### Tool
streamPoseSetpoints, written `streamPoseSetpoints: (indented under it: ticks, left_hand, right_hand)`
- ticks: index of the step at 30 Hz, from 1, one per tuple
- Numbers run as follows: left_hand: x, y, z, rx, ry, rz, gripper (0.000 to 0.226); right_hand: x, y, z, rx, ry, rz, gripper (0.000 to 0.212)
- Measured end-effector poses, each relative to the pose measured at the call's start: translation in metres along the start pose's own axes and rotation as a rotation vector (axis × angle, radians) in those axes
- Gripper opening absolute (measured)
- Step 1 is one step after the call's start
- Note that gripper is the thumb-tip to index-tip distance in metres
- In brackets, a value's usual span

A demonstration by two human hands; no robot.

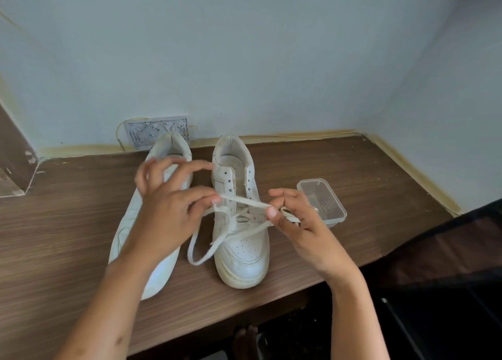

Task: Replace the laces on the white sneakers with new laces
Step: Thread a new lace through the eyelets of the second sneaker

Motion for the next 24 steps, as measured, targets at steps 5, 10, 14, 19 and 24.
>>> streamPoseSetpoints:
  ticks: [5,10,14,19,24]
  left_hand:
    - [-0.018,-0.007,-0.008,-0.050,-0.096,0.073,0.034]
    - [-0.002,0.002,-0.002,-0.054,-0.066,-0.004,0.034]
    - [0.025,0.015,0.006,-0.074,0.057,-0.067,0.036]
    - [0.035,0.021,0.006,0.004,0.106,-0.099,0.025]
    - [0.029,0.018,0.005,-0.004,0.060,-0.116,0.021]
  right_hand:
    - [0.011,-0.017,0.000,0.116,0.005,-0.060,0.016]
    - [0.009,-0.009,0.003,0.131,-0.009,-0.101,0.021]
    - [0.004,0.012,0.007,0.078,-0.034,-0.140,0.016]
    - [0.005,0.022,0.011,0.063,-0.024,-0.190,0.010]
    - [0.006,0.020,0.013,0.050,-0.052,-0.184,0.021]
Point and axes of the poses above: each hand's wrist, its own z-axis towards the middle knuckle, its own y-axis out of the palm, x = y × z, the point moved 5 cm from there along z, towards the middle knuckle, and after that the axes turned 12 degrees about y, right-handed, at the moved point
